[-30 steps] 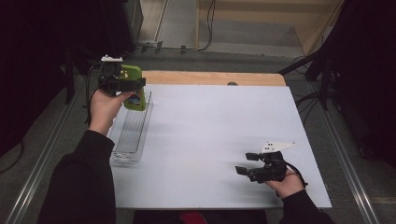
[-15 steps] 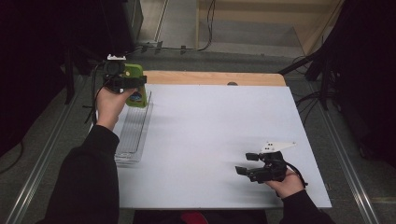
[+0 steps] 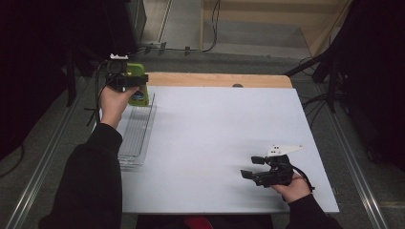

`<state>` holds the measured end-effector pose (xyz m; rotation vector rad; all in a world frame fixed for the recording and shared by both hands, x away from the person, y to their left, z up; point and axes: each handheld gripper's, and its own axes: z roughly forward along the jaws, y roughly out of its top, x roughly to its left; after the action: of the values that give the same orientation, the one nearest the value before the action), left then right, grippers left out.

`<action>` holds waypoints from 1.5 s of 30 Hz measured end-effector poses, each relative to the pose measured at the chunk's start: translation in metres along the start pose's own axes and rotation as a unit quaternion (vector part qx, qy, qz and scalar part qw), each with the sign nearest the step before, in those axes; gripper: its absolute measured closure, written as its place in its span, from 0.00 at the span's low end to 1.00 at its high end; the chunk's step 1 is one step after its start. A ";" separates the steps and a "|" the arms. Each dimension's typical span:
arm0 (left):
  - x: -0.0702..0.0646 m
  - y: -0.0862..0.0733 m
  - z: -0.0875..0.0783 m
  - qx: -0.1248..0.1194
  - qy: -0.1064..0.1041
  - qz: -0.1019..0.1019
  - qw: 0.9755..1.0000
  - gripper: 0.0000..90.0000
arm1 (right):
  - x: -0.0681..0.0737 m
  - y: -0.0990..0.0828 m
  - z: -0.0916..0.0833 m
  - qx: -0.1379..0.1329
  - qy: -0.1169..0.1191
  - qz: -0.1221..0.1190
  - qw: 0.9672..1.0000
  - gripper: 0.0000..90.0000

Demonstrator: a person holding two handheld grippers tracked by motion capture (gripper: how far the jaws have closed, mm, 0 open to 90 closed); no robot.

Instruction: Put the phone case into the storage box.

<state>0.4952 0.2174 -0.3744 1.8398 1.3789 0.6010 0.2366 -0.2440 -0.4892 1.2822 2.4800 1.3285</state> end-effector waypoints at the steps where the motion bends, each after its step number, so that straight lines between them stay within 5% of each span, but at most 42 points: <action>1: 0.000 0.000 0.002 0.000 0.001 -0.001 1.000 0.18 | 0.000 0.000 0.000 0.001 -0.001 -0.001 1.000 0.25; 12: 0.005 -0.007 0.018 0.009 0.018 -0.009 1.000 0.18 | -0.001 0.000 0.000 -0.001 0.000 0.001 1.000 0.25; 25: 0.009 -0.023 0.034 0.018 0.012 -0.023 1.000 0.17 | -0.001 0.000 0.000 -0.001 0.000 0.001 1.000 0.25; 45: 0.007 -0.031 0.046 0.028 0.013 -0.017 0.999 0.17 | -0.002 0.000 0.001 -0.001 -0.003 0.003 1.000 0.25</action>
<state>0.5132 0.2158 -0.4271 1.8545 1.4552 0.5747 0.2382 -0.2451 -0.4903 1.2923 2.4734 1.3260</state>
